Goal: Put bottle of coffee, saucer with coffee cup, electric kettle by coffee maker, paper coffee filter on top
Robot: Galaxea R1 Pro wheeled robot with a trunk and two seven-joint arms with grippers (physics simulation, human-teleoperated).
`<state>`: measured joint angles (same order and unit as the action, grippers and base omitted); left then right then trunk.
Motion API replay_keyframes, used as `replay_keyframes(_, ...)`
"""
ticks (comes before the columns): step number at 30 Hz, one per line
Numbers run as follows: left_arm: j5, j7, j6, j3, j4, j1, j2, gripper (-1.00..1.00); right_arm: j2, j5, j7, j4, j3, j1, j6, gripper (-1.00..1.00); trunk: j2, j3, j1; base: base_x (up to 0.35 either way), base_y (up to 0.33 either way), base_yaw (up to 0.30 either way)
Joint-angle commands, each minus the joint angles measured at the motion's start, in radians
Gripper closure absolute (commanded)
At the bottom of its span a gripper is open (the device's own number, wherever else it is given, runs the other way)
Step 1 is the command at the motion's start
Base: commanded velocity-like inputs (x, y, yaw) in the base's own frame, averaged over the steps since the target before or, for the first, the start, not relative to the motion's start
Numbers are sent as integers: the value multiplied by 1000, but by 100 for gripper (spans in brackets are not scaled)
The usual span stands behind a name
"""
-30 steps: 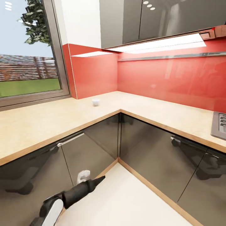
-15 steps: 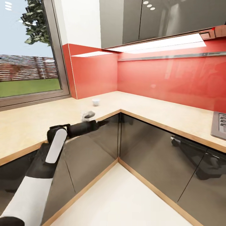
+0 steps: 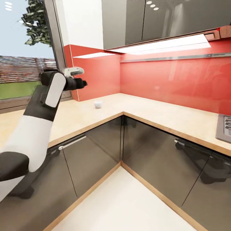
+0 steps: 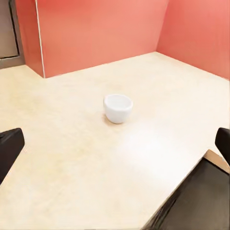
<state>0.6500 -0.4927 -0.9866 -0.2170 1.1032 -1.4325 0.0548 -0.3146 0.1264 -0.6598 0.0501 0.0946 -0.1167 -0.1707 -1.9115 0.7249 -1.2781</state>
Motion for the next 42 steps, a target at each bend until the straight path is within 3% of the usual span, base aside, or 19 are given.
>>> replay_keyframes(1, 8, -15, -2, -55, -6, -2, 2, -100, 0, 5, 0, 3, 7, 4, -10, -100, 0, 1, 0, 46, 0, 0)
replay_keyframes(4, 8, -18, -1, -99, -24, -3, 1, -100, 0, 15, 1, 4, 7, 8, -10, -100, 0, 1, 0, 159, 0, 0)
replay_keyframes(7, 8, -19, -1, -123, -40, -3, 1, -100, 0, 60, 2, 4, 7, 25, -11, -100, 0, 1, 0, 267, 0, 0)
replay_keyframes(12, 8, -20, -1, -125, -44, -3, 2, -100, 2, 79, 45, 4, 7, 37, -12, -100, 0, 1, 0, 94, 0, 0)
replay_keyframes(13, 8, -20, -1, -125, -44, -3, 2, -100, 5, 80, 53, 4, 7, 38, -11, -100, 0, 1, 0, 143, 0, 0)
replay_keyframes(14, 8, -20, -1, -124, -45, -3, 2, -100, 19, 82, 107, 4, 7, 39, -11, -100, 0, 1, 0, 278, 0, 0)
replay_keyframes(18, 8, -20, -1, -124, -45, -3, 2, -100, 23, 82, 132, 4, 7, 40, -10, -100, 0, 1, 0, 299, 0, 0)
replay_keyframes(30, 8, -20, -3, -125, -45, -3, 2, -100, 26, 83, 145, 4, 7, 40, -10, -100, 0, 1, 0, 316, 0, -3)
replay_keyframes(36, 8, -20, -4, -124, -46, -3, 7, -100, 26, 84, 145, 4, 7, 47, -11, -100, 0, 1, 0, 57, 0, -190)
replay_keyframes(39, 8, -20, -5, -134, -51, -3, 8, -100, 26, 84, 145, 4, 7, 51, -12, -100, 0, 1, 0, 10, 0, -241)
replay_keyframes(42, 8, -19, -6, -174, -128, -3, 7, -100, 26, 84, 146, 4, 7, 52, -12, -100, 0, 1, 0, 4, 0, -187)
